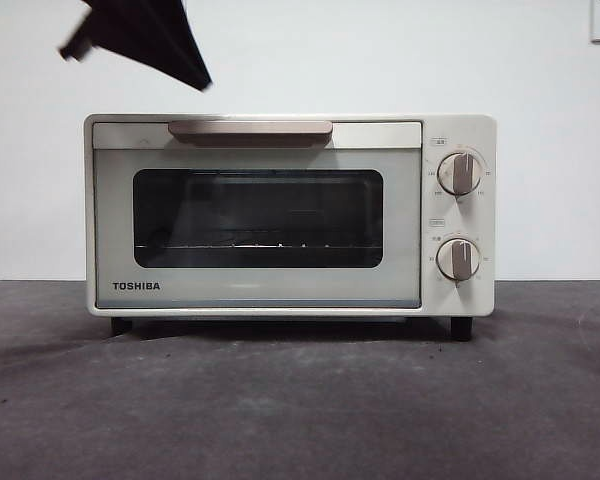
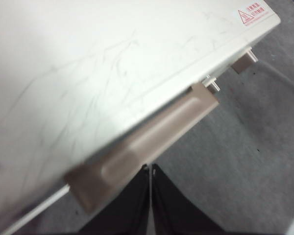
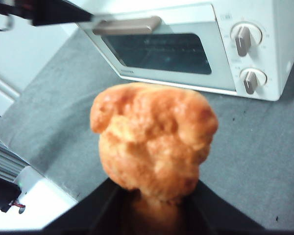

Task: The left arm flap open the oven, the right arm pick bread and place it into oven, the left arm flap close the oven

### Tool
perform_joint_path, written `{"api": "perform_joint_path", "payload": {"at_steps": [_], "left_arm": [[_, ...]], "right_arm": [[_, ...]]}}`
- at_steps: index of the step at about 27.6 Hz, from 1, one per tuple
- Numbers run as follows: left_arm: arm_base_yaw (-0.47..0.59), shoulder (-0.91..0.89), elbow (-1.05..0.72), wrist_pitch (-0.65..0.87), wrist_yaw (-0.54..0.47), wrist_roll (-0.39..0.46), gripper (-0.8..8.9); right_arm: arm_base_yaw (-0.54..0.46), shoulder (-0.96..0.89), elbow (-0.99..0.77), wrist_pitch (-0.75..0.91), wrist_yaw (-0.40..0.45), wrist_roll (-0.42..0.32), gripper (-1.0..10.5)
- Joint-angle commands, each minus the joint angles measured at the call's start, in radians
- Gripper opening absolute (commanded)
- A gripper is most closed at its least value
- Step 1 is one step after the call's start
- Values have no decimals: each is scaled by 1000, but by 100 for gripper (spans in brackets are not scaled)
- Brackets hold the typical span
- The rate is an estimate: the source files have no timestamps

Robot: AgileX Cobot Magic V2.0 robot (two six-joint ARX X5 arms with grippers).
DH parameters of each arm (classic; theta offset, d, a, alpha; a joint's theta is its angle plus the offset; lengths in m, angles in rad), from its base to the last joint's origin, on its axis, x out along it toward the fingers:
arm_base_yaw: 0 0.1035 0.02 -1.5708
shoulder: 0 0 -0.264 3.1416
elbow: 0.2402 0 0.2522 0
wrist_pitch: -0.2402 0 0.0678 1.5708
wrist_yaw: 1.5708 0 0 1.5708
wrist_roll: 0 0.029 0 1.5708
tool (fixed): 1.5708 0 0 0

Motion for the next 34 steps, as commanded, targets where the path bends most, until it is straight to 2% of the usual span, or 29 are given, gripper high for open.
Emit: {"api": "perform_joint_path", "payload": {"at_steps": [1,14,17,27,34], "left_arm": [[-11,36,25,51,-3,27,8],[-15,113,25,51,-14,28,7],[-19,117,24,22,-18,40,7],[-93,117,19,-120,-133,120,8],[-134,98,-2,-161,-134,124,8]], "right_arm": [[4,-22,11,6,-3,11,126],[4,-36,11,2,-3,25,126],[4,-36,11,1,-3,27,126],[4,-36,11,-5,-3,31,126],[4,-36,11,-6,-3,33,126]]}}
